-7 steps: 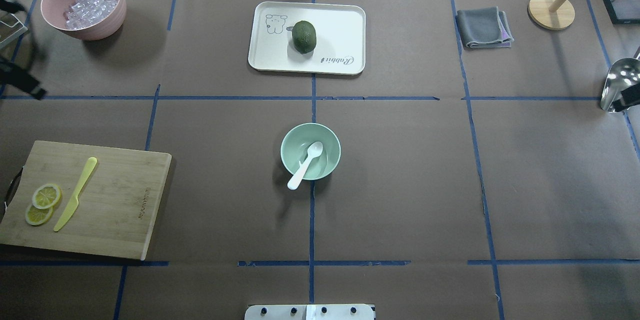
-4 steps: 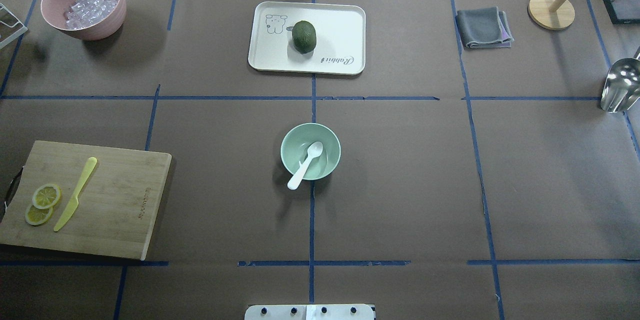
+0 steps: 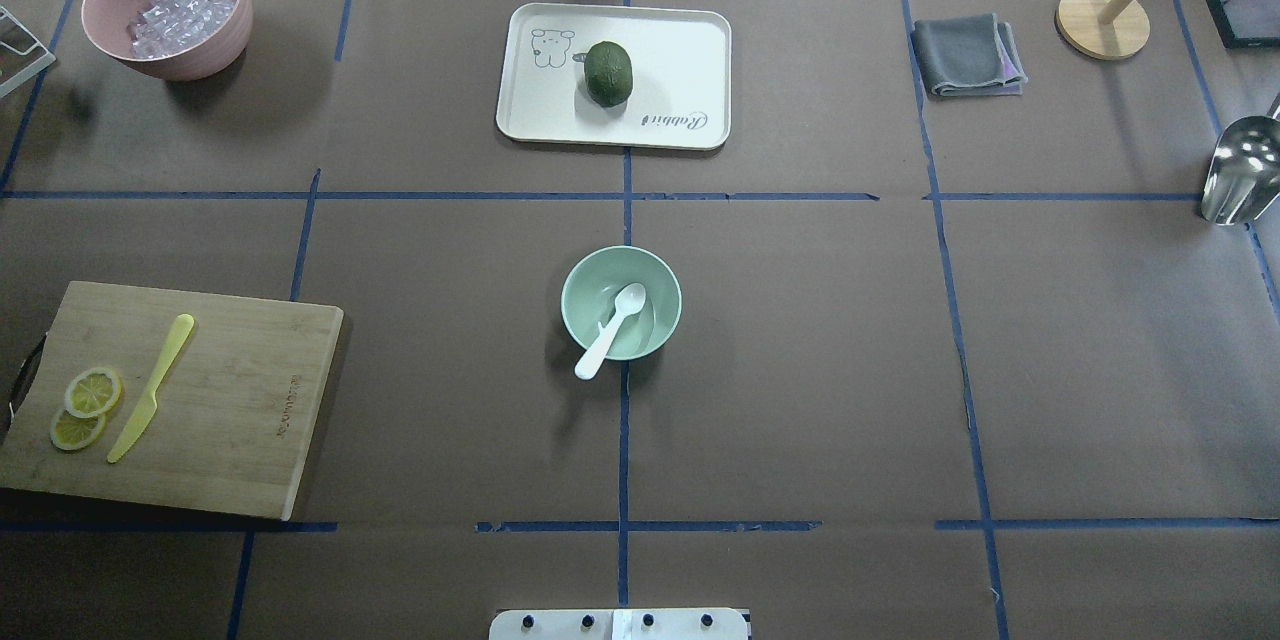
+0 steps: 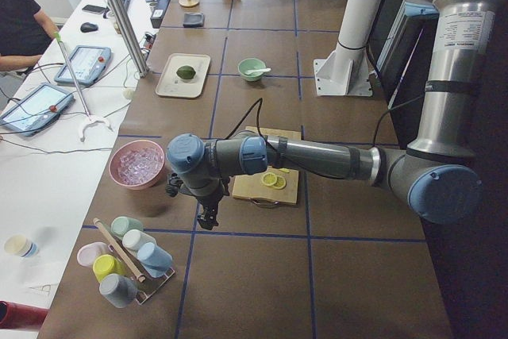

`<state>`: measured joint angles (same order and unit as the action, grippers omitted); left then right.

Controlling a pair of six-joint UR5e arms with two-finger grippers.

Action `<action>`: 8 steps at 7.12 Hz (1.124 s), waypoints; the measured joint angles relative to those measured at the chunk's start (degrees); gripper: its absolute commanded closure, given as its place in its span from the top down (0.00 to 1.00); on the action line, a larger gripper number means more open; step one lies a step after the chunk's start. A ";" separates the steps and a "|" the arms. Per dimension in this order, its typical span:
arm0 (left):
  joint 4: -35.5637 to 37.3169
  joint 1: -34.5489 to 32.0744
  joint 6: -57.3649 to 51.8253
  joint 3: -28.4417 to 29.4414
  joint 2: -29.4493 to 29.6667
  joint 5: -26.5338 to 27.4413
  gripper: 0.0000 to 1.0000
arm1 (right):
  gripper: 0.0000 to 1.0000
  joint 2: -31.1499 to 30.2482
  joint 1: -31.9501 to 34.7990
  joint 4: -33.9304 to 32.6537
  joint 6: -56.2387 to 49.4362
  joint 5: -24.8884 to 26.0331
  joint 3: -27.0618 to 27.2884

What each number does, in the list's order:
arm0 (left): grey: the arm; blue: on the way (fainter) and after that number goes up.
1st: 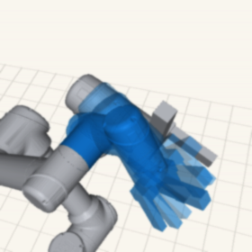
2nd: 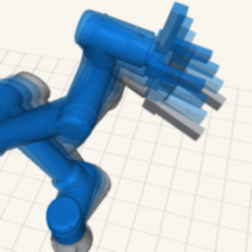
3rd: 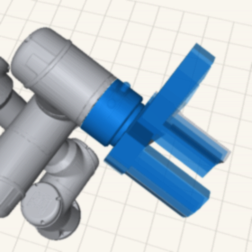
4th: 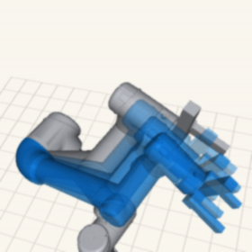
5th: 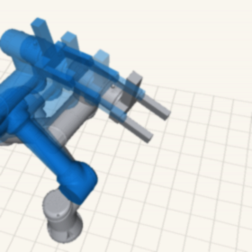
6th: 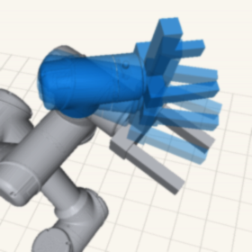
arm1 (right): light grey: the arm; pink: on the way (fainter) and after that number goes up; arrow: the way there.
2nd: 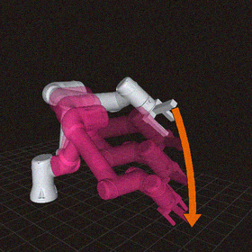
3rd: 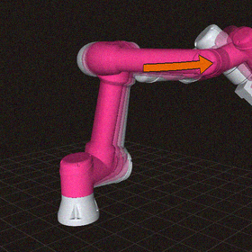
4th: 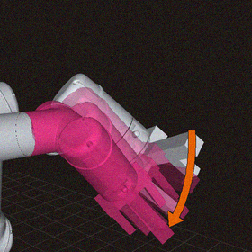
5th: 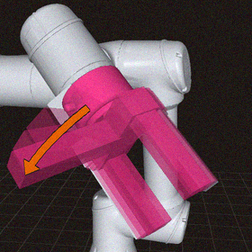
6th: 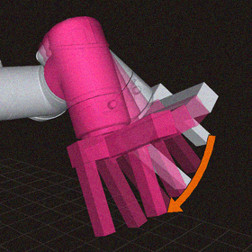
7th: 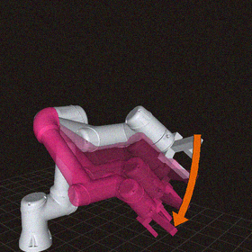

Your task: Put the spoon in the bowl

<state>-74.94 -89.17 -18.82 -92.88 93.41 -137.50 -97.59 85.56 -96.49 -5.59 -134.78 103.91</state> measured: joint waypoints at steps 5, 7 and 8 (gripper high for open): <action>-0.04 -1.93 7.06 -4.42 -3.06 3.04 1.00 | 1.00 -0.07 0.04 0.21 0.35 0.53 -0.71; -0.38 -1.93 6.79 -5.33 -4.79 4.96 1.00 | 1.00 0.43 0.01 0.24 0.49 0.59 -1.22; -0.52 -1.92 6.67 -6.02 -5.46 4.60 1.00 | 1.00 0.56 0.01 0.24 0.60 0.63 -1.49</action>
<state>-75.45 -91.08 -12.15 -98.89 87.95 -132.90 -97.03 85.57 -96.24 -5.00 -134.15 102.42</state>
